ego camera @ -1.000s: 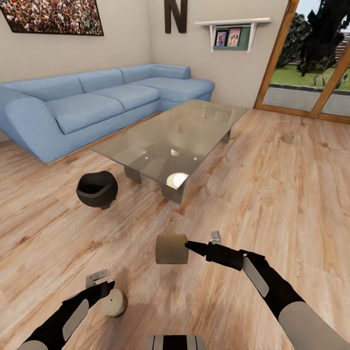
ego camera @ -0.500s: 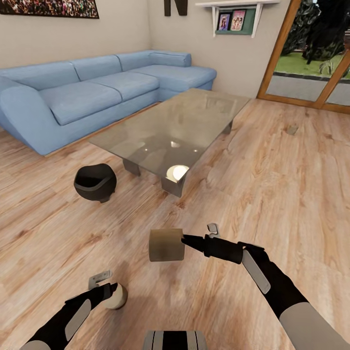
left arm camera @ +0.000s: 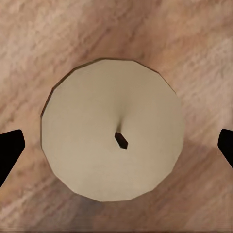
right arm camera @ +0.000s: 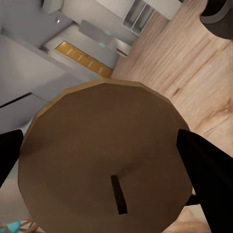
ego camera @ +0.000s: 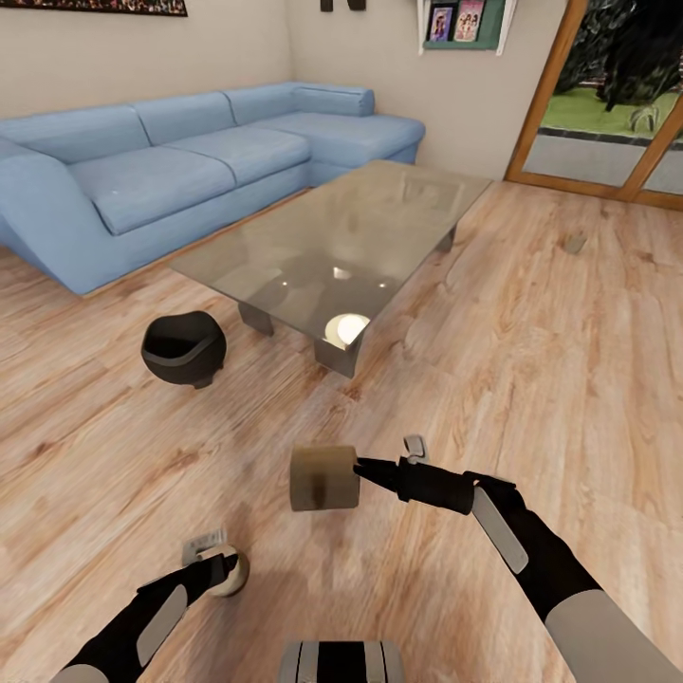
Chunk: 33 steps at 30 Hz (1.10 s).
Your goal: Place each of the two pumpkins and all three candles from the living room inside a cabinet in the living room (use any cabinet), then make sure every cabinet is closed, and position the cauldron so it is next to a table in the living room.
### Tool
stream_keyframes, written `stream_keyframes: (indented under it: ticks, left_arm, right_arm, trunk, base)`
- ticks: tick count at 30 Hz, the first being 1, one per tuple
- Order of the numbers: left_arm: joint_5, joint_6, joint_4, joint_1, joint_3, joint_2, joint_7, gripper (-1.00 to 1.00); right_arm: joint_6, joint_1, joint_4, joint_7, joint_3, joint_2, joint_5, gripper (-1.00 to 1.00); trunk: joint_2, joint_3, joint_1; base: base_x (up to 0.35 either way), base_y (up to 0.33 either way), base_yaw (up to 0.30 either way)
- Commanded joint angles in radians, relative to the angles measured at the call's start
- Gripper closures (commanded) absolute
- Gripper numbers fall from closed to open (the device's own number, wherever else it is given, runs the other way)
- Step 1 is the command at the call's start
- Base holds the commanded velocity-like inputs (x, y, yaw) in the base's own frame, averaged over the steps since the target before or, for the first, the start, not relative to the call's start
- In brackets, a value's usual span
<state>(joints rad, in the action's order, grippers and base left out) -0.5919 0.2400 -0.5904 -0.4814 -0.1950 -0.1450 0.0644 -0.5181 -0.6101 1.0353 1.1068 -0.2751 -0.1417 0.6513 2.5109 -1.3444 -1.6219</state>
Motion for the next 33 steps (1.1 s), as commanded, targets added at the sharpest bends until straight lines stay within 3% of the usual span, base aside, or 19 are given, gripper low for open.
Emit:
stream_keyframes:
  ticks: [1, 10, 19, 33]
  left_arm:
    - [-0.009, 0.002, -0.001, 0.000, -0.007, -0.001, 0.007, -1.00]
    - [-0.005, 0.000, 0.000, 0.000, -0.007, -0.001, 0.008, -1.00]
    - [-0.005, -0.006, 0.000, 0.000, -0.008, -0.001, 0.009, -1.00]
    - [-0.005, -0.011, 0.000, 0.000, -0.007, -0.001, 0.008, -1.00]
  right_arm:
    - [-0.010, -0.001, 0.002, -0.001, -0.003, -0.001, 0.011, 1.00]
    - [-0.087, 0.044, 0.174, -0.013, -0.003, -0.001, 0.009, 1.00]
    - [-0.094, 0.050, 0.188, -0.016, -0.003, -0.001, 0.007, 1.00]
    - [-0.092, 0.050, 0.193, -0.054, -0.003, 0.000, 0.007, 1.00]
  trunk:
    - [0.001, -0.005, 0.000]
    - [0.001, -0.012, -0.001]
    - [0.003, -0.039, -0.004]
    - [0.003, -0.051, -0.006]
  base:
    - [0.000, 0.000, 0.000]
    - [0.000, 0.000, 0.000]
    - [0.000, 0.000, 0.000]
    - [0.000, 0.000, 0.000]
